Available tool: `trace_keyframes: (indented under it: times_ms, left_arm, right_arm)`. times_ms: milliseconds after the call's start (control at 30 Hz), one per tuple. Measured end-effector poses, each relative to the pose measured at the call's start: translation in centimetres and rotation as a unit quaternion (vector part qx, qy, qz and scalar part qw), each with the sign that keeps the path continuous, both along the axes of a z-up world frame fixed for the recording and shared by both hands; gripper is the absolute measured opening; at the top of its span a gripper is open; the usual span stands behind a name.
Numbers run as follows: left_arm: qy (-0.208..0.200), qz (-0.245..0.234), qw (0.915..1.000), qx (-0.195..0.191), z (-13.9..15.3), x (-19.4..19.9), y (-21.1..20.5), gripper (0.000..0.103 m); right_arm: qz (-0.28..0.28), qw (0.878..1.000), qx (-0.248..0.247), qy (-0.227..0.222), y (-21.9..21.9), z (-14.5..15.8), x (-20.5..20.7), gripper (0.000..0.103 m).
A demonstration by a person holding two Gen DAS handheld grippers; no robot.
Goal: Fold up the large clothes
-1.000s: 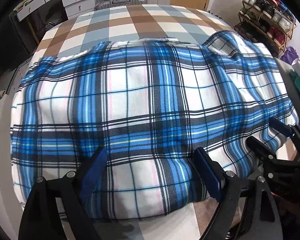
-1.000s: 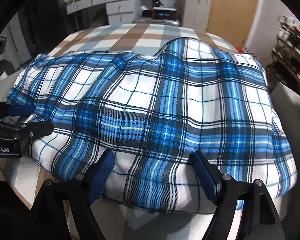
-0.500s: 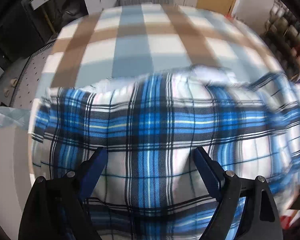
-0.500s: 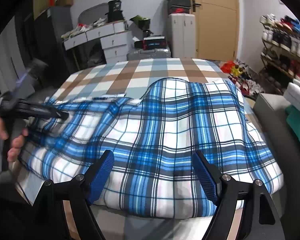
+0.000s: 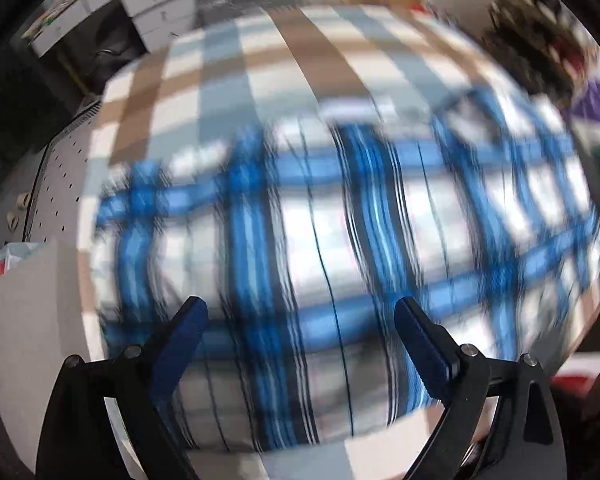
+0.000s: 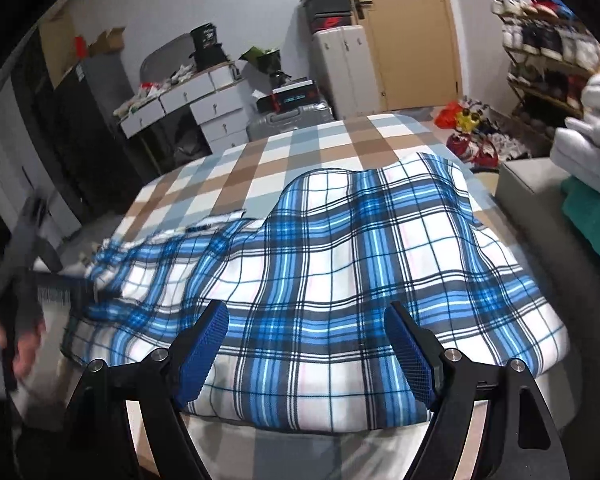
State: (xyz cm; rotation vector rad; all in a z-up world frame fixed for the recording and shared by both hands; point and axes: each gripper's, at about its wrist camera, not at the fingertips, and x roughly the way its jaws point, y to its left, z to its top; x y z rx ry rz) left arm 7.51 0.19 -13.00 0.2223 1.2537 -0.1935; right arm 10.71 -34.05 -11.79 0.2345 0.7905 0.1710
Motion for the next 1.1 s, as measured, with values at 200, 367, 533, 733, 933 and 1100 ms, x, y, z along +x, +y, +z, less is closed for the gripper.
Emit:
trace_keyframes:
  times_ms: [200, 367, 533, 733, 933, 1100]
  left_arm:
    - [0.002, 0.034, 0.999, -0.028, -3.9, 0.0, 1.8, 0.102]
    - [0.008, 0.053, 0.9986, -0.005, -1.4, -0.6, 0.9, 0.098]
    - [-0.039, -0.016, 0.9983, -0.039, 2.5, -3.3, -3.6, 0.098]
    - [-0.028, -0.027, 0.9991, 0.016, -2.7, -3.6, -5.7, 0.1]
    - [-0.023, -0.015, 0.999, -0.034, -3.0, -2.7, -4.0, 0.102]
    - [-0.03, -0.021, 0.9982, -0.048, -3.0, -3.3, -4.0, 0.102]
  right_arm:
    - [-0.004, 1.0, -0.001, 0.003, -0.2, 0.0, -0.2, 0.081]
    - [-0.022, 1.0, 0.009, 0.011, -1.3, -0.2, 0.0, 0.081]
    - [-0.036, 0.999, 0.017, 0.034, -2.1, -1.0, 0.5, 0.081]
    - [-0.028, 0.995, -0.045, 0.089, -1.1, -3.4, 1.3, 0.08]
    - [-0.01, 0.98, -0.144, 0.135, 0.8, -5.6, 2.2, 0.081]
    - [-0.041, 0.986, -0.128, 0.097, 1.0, -3.4, 1.2, 0.079]
